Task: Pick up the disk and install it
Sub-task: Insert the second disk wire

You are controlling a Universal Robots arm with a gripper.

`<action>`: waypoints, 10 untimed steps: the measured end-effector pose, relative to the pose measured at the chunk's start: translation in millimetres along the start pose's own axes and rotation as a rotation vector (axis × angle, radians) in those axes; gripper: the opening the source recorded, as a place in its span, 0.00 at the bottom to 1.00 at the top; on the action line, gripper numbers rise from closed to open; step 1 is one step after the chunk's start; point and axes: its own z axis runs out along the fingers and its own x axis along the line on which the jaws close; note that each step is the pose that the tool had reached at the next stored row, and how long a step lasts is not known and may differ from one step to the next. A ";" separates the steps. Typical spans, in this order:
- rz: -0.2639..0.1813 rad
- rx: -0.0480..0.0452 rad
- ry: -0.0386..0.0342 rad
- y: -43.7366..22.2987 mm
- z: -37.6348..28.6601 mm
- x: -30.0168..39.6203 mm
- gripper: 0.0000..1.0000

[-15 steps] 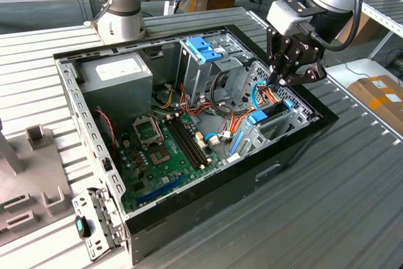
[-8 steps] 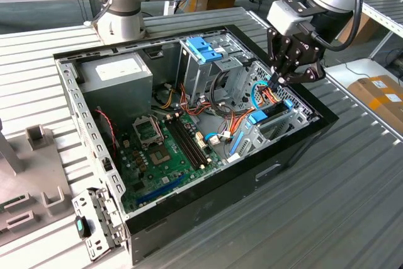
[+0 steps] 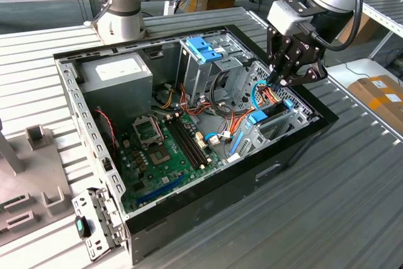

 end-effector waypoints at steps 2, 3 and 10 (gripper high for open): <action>0.000 -0.0001 0.0001 3.0 -0.2 0.1 0.24; 0.000 -0.0001 0.0002 3.0 -0.3 0.1 0.24; 0.000 0.0001 0.0064 2.9 2.5 0.3 0.24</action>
